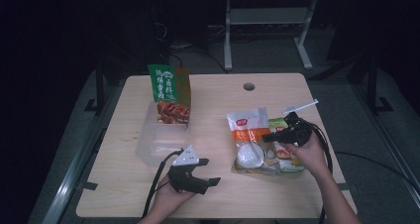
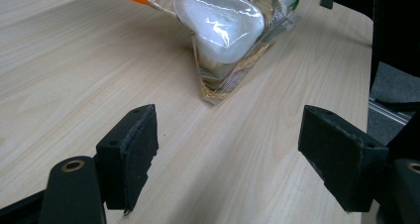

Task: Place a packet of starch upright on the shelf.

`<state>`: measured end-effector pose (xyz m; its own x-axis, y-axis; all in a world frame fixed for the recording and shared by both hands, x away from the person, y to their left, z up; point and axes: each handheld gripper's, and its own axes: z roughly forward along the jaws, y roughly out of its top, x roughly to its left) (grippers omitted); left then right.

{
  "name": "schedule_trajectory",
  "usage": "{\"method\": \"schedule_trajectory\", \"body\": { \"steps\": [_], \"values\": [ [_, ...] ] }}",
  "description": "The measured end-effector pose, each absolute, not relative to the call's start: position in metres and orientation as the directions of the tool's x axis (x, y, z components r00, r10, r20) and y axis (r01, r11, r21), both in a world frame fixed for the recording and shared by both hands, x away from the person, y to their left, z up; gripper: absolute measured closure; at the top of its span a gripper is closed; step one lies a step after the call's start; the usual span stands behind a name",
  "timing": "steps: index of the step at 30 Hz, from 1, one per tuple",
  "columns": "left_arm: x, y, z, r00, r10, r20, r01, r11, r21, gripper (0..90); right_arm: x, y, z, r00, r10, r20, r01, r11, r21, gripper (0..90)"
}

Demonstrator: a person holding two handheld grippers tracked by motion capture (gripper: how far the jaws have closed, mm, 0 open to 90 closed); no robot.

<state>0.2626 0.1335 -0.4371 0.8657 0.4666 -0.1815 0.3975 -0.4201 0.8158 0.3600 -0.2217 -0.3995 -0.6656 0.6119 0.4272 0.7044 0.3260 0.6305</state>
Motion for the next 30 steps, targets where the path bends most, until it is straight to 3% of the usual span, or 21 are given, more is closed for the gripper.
{"method": "schedule_trajectory", "body": {
  "steps": [15,30],
  "values": [
    [0.267,0.130,-0.438,0.861,0.461,-0.216,0.417,-0.395,0.819,23.1,0.324,-0.202,-0.374,-0.767,0.549,0.331,0.564,0.332,0.756,90.0],
    [0.289,0.102,-0.439,0.846,0.479,-0.235,0.447,-0.397,0.802,24.2,0.314,-0.189,-0.373,-0.816,0.482,0.318,0.491,0.289,0.822,90.0]
  ]
}}
